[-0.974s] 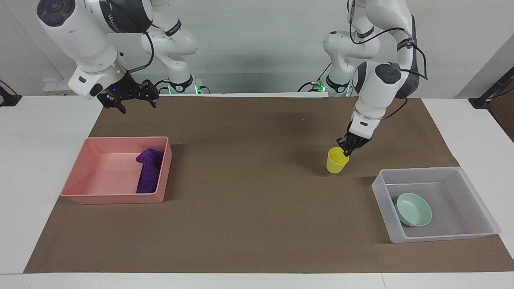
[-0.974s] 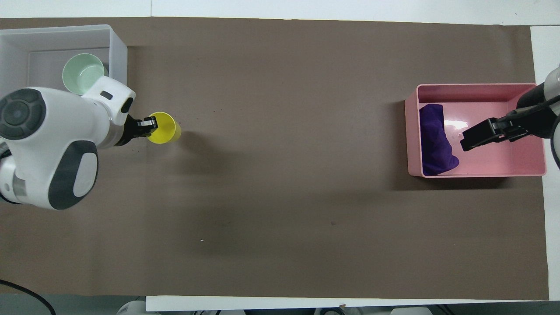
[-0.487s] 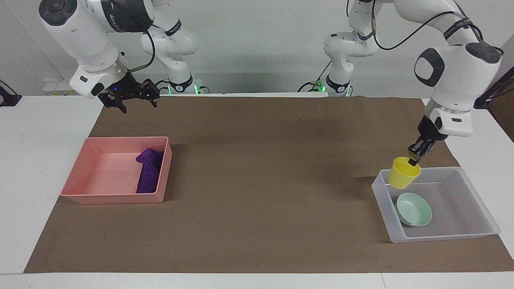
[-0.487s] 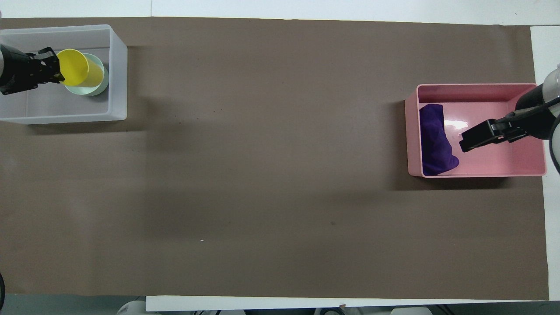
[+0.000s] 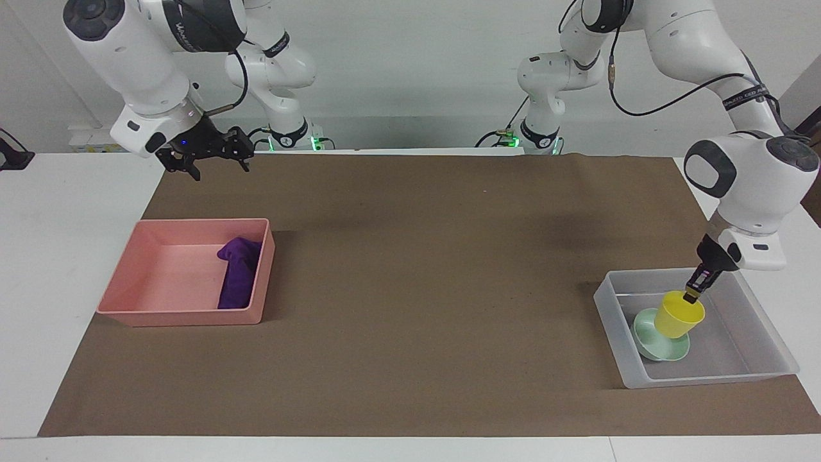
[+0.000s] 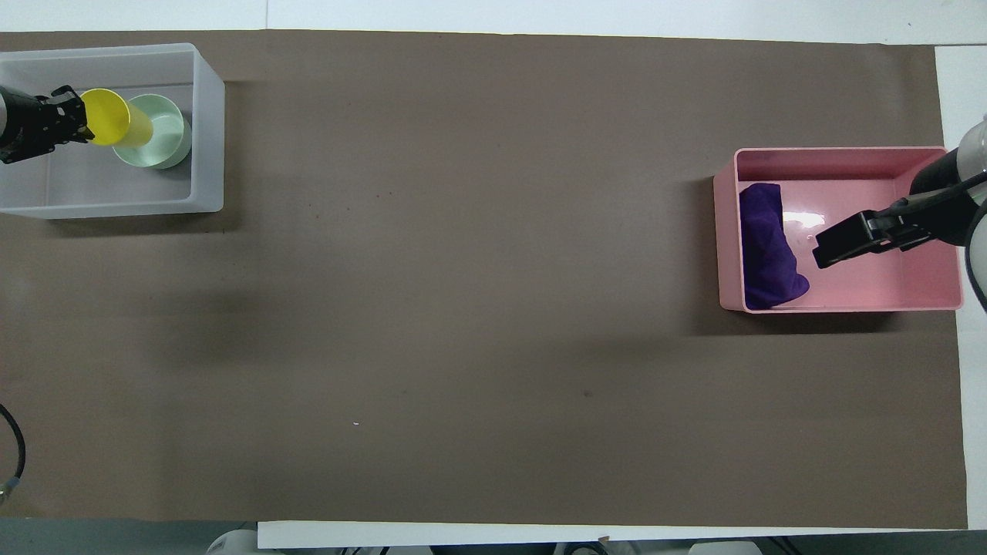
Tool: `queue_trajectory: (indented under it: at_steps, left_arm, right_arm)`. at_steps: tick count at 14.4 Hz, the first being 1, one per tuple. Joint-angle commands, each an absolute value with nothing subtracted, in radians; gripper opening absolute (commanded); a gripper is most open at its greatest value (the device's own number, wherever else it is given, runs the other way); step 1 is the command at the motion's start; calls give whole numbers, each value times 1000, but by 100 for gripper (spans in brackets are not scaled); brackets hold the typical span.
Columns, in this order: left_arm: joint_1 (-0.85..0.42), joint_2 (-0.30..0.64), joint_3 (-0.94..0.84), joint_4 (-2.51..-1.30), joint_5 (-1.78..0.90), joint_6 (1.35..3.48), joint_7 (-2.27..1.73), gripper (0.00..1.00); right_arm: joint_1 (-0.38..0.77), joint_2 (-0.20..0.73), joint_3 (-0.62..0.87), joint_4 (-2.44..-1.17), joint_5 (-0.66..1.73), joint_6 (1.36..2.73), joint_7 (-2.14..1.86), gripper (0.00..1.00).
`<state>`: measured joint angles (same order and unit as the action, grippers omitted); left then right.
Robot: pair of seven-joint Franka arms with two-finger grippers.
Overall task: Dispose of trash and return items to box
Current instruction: 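Release the yellow cup into the green bowl with the left gripper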
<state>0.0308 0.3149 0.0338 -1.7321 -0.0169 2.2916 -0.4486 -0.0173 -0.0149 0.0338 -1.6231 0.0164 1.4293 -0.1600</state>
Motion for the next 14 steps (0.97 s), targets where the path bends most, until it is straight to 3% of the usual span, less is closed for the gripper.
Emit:
queue_trajectory:
  at_steps: [1,2,4,6,10,14]
  left_arm:
    - [31,324,28,-1768,-5,2341,-411,1]
    - [31,322,28,-1770,-5,2335,-385,16]
    - [17,321,28,-1761,-5,2310,-382,78]
    - [6,301,25,-1727,-3,2217,-380,96]
    - [-35,186,20,-1712,40,1989,-371,100]
    - [-72,-12,14,-1805,38,1801,-188,100]
  right_arm:
    - [-17,-40,40,-1655,0,1468,-141,99]
    - [-17,-40,40,-1655,0,1468,-141,100]
    - [-18,-40,41,-1655,2,1470,-124,100]
    - [-18,-40,41,-1655,3,1468,-115,99]
    - [-18,-41,41,-1655,3,1468,-114,99]
    - [-18,-41,41,-1655,5,1468,-115,99]
